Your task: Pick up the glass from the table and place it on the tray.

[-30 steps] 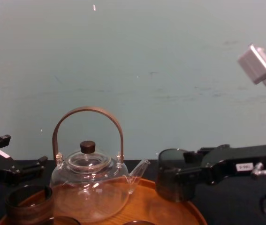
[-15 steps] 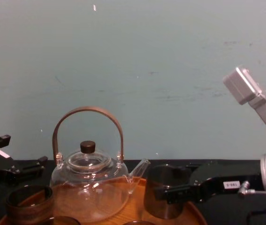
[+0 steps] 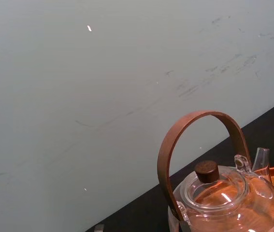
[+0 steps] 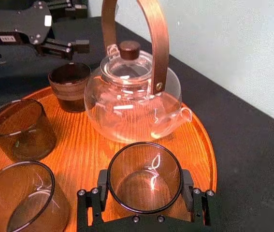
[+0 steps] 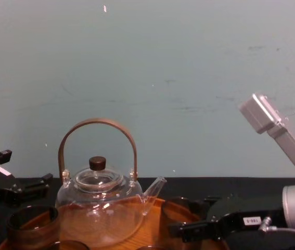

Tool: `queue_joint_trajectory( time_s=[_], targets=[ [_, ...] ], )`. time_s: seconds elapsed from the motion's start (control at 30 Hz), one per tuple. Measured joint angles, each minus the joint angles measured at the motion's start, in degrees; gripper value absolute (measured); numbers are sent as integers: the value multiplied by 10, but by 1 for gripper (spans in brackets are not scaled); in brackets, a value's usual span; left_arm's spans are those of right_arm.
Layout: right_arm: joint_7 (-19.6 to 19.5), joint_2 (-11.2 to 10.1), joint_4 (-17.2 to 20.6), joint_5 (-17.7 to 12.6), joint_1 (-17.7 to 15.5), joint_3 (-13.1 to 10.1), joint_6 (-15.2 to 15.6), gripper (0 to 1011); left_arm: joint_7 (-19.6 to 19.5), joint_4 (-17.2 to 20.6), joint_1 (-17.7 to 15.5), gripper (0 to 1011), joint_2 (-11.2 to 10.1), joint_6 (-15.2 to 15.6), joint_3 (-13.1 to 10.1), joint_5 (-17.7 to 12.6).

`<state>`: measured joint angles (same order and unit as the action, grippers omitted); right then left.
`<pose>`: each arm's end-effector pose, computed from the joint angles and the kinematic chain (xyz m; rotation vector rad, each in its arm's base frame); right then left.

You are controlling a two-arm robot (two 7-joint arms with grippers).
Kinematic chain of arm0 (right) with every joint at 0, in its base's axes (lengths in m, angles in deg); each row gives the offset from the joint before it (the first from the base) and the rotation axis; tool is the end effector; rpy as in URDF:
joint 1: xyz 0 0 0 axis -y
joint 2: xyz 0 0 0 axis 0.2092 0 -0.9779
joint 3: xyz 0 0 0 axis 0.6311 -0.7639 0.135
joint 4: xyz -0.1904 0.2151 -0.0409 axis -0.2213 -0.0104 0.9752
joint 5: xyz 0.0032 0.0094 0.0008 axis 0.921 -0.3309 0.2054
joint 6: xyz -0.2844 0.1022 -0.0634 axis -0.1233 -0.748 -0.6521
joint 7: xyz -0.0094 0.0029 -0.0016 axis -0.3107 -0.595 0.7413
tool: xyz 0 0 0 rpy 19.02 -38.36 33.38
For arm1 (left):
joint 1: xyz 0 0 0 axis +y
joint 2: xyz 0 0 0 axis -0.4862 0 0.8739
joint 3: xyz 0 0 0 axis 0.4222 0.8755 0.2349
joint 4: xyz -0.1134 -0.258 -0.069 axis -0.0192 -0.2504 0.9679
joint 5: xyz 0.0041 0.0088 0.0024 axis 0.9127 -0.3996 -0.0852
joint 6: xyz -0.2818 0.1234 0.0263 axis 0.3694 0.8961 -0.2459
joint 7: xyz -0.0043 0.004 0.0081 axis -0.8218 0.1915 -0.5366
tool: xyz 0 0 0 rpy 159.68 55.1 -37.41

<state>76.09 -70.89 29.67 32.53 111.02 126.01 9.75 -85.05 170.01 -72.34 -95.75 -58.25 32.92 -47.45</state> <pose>0.4545 -0.0070 -0.2866 -0.3712 0.0838 -0.5411 0.3580 0.0827 -0.3023 0.3044 -0.2852 1.2480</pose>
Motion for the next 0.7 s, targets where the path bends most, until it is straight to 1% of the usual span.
queue_joint_trajectory(
  time_s=[0.37,0.7],
  targets=[
    [0,8,-15,7,0,1,0,900,0,0,0,1001,0,0,0,0],
    [-4,11,-17,12,0,1,2,901,0,0,0,1001,0,0,0,0]
  ],
)
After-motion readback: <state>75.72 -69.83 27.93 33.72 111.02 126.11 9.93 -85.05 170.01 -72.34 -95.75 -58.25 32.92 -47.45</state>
